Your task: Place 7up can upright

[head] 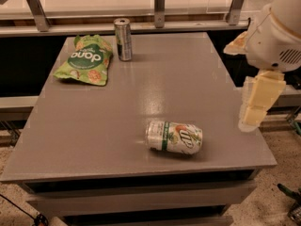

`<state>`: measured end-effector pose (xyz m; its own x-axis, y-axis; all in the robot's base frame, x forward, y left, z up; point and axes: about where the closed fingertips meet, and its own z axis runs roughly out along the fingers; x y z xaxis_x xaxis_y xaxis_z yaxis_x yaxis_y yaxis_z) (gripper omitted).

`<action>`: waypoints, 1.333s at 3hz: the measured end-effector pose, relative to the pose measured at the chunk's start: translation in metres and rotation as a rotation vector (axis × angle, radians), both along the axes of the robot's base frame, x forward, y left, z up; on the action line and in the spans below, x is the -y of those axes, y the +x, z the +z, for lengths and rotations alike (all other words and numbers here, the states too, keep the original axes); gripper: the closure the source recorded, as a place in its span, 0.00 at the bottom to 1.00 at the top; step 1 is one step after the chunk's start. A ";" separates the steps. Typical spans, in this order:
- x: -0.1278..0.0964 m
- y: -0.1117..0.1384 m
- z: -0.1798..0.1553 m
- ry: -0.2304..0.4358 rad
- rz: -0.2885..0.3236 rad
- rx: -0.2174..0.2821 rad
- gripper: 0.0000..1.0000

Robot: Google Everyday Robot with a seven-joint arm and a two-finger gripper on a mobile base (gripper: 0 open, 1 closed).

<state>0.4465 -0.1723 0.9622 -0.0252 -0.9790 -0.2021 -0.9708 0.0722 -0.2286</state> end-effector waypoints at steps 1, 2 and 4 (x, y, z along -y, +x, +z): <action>-0.016 -0.003 -0.016 -0.012 0.172 0.034 0.00; -0.018 -0.003 -0.015 -0.036 0.271 0.060 0.00; -0.021 -0.002 -0.014 -0.025 0.299 0.046 0.00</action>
Offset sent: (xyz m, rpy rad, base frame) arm -0.0023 0.0147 -0.0147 -0.0100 -0.0309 0.1571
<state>0.4442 -0.1516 0.9478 0.2733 -0.9465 -0.1717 -0.9369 -0.2215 -0.2706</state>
